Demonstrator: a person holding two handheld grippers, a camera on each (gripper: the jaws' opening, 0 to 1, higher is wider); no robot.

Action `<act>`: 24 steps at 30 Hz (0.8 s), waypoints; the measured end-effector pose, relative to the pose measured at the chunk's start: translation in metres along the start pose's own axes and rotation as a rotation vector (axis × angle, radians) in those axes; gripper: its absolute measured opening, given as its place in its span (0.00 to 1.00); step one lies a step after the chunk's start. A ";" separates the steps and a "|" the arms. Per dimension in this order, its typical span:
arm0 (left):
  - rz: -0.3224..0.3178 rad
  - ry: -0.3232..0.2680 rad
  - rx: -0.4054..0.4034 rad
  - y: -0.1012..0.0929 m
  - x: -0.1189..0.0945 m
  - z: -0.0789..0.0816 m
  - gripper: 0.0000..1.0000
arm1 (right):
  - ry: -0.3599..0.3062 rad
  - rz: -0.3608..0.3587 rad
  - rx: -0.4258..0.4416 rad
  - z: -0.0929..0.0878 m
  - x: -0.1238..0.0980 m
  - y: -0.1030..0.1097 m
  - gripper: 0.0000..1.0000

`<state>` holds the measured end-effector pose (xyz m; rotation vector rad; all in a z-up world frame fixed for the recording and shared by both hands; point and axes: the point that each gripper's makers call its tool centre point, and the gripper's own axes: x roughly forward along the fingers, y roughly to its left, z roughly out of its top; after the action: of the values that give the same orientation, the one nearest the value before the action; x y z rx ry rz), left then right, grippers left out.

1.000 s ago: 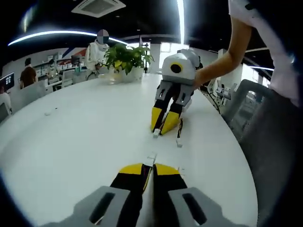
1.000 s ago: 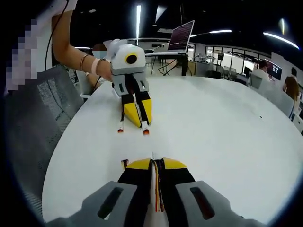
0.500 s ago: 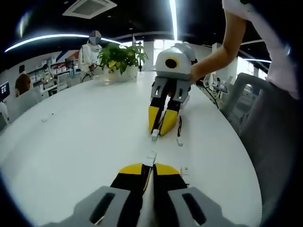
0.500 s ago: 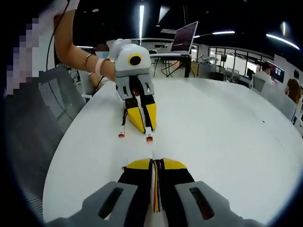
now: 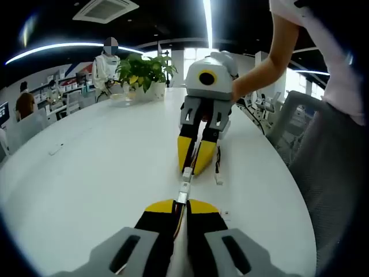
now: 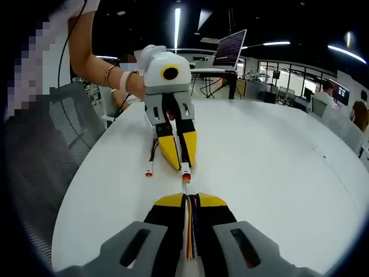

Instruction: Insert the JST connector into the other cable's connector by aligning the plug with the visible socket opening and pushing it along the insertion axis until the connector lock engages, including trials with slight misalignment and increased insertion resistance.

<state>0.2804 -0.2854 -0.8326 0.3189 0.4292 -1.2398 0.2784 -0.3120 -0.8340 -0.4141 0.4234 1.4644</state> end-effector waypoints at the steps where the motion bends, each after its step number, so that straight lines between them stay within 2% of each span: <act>1: 0.000 0.005 0.006 0.000 0.000 0.000 0.02 | -0.003 0.000 0.000 0.002 0.000 0.000 0.03; 5: -0.007 0.008 0.013 0.001 0.003 0.002 0.02 | -0.014 0.003 -0.007 0.007 0.001 0.000 0.03; 24: -0.018 0.036 0.034 0.002 0.004 0.004 0.02 | 0.007 0.015 -0.037 0.005 0.004 -0.002 0.03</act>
<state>0.2842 -0.2894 -0.8313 0.3679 0.4435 -1.2615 0.2804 -0.3058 -0.8321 -0.4465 0.4062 1.4875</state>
